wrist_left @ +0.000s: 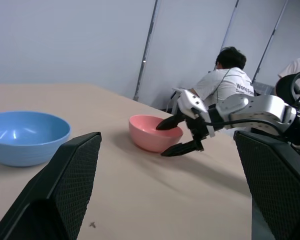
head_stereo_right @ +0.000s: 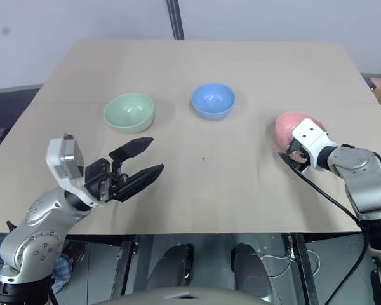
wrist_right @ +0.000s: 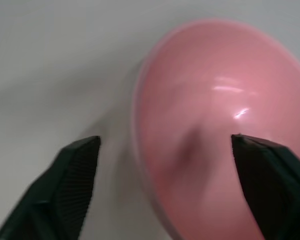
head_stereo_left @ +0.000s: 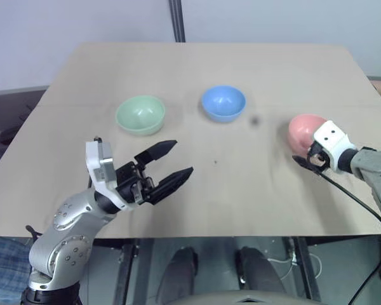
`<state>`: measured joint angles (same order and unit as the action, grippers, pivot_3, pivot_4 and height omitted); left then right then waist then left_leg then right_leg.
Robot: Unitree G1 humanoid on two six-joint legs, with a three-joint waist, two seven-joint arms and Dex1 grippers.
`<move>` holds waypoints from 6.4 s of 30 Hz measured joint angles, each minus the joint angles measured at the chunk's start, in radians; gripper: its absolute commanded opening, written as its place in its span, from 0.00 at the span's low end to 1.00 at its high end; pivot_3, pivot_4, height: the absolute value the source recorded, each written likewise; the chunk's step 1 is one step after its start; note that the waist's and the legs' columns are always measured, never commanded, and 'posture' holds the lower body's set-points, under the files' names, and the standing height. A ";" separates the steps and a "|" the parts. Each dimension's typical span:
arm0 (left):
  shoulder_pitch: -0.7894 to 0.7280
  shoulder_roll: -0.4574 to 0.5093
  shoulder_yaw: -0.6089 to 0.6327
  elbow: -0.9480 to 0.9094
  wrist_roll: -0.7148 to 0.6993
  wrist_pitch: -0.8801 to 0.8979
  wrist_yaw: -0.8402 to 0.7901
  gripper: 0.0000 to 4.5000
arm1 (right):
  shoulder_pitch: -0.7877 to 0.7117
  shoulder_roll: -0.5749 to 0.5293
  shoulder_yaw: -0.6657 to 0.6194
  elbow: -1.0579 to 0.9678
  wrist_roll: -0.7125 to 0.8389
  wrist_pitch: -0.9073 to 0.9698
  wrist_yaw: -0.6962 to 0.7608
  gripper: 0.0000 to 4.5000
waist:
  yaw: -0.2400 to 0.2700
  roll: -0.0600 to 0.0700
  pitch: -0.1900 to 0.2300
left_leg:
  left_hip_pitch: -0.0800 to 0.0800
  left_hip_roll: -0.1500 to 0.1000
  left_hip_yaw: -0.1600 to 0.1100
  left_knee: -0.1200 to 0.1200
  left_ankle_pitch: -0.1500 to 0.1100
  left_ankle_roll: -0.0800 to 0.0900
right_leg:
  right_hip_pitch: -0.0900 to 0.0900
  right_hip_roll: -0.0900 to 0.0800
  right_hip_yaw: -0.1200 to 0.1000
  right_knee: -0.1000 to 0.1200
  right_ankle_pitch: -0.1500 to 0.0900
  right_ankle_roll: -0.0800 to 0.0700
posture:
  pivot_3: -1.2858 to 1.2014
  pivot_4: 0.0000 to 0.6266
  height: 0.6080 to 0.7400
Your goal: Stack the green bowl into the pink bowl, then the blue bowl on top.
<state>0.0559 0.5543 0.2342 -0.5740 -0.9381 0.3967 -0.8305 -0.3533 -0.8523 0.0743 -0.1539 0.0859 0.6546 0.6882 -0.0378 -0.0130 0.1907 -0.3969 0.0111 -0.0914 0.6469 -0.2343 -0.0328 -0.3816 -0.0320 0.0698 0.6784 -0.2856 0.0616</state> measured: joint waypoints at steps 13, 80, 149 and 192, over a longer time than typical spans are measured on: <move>0.038 -0.016 -0.001 -0.002 0.015 -0.012 0.005 1.00 | -0.056 -0.012 0.087 0.016 -0.060 -0.025 0.097 0.01 | 0.000 0.000 0.000 | 0.000 0.000 0.000 0.000 0.000 0.000 | 0.000 0.000 0.000 0.000 0.000 0.000 | 0.52 0.24 1.00; -0.422 0.199 -0.091 0.718 0.630 -0.233 -0.022 1.00 | -0.132 0.115 -0.330 -0.398 0.608 0.236 0.128 0.83 | -0.003 0.001 0.003 | -0.006 -0.001 -0.001 -0.009 0.000 0.000 | -0.009 -0.001 -0.002 -0.001 0.000 0.000 | 0.52 0.24 1.00; -0.871 0.191 -0.449 0.708 0.554 -0.756 -0.780 0.44 | -0.171 0.086 -0.284 -0.395 0.755 0.141 0.001 0.84 | -0.004 0.001 0.003 | -0.019 -0.002 -0.002 0.006 0.000 0.000 | -0.021 0.000 -0.002 0.015 0.000 0.000 | 0.52 0.24 1.00; -0.423 0.266 0.173 0.570 0.228 0.060 -0.241 0.92 | -0.660 0.428 0.297 0.396 0.074 -0.185 0.023 0.84 | -0.029 0.001 0.003 | -0.019 -0.002 -0.001 0.005 0.001 -0.001 | -0.025 -0.001 -0.001 0.016 0.000 0.000 | 0.52 0.24 1.00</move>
<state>-0.3667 0.8200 0.4068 -0.0038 -0.7103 0.4568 -1.0719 -1.0133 -0.4238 0.3709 0.2419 0.1599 0.4699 0.7111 -0.0666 -0.0119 0.1936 -0.4163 0.0095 -0.0924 0.6524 -0.2333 -0.0336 -0.4070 -0.0331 0.0688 0.6949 -0.2853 0.0613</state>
